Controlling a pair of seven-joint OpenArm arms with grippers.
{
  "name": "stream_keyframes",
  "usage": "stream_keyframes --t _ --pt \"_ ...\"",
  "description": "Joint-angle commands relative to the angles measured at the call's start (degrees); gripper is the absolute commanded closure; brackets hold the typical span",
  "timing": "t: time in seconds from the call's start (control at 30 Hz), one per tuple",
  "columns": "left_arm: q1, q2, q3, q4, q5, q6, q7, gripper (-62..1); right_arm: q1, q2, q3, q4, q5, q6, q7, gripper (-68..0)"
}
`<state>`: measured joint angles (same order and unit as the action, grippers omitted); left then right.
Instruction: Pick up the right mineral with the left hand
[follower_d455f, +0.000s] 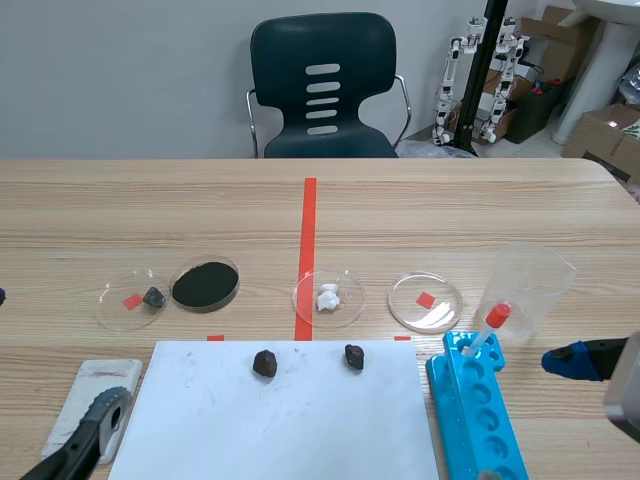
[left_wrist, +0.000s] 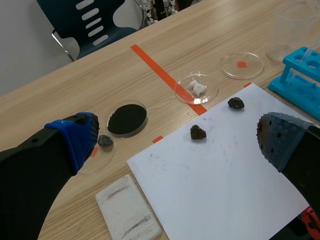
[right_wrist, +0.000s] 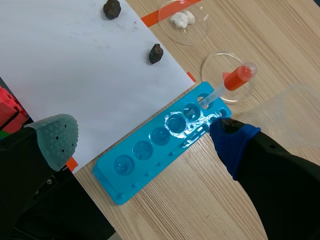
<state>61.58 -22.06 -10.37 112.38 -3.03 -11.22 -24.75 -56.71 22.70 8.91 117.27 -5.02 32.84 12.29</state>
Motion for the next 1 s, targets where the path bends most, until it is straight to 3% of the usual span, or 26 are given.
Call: stream_keyframes --t 0.0,0.73,0.83,0.97 --pt "0.13 0.13 0.17 0.52 -0.59 -0.15 -1.18 -62.3 0.37 0.63 0.13 0.92 0.46 -0.07 0.46 -54.7" --pt "-0.24 0.13 0.17 0.52 -0.55 -0.15 -0.83 -62.3 0.37 0.63 0.13 0.92 0.46 -0.07 0.44 -54.7" --pt "-2.47 0.13 0.17 0.5 -0.55 -0.61 4.15 -62.3 0.37 0.63 0.13 0.92 0.46 -0.07 0.46 -54.7" --pt "-7.45 0.13 0.66 0.5 -0.57 -3.54 13.84 -62.3 0.37 0.63 0.13 0.92 0.46 -0.07 0.46 -54.7"
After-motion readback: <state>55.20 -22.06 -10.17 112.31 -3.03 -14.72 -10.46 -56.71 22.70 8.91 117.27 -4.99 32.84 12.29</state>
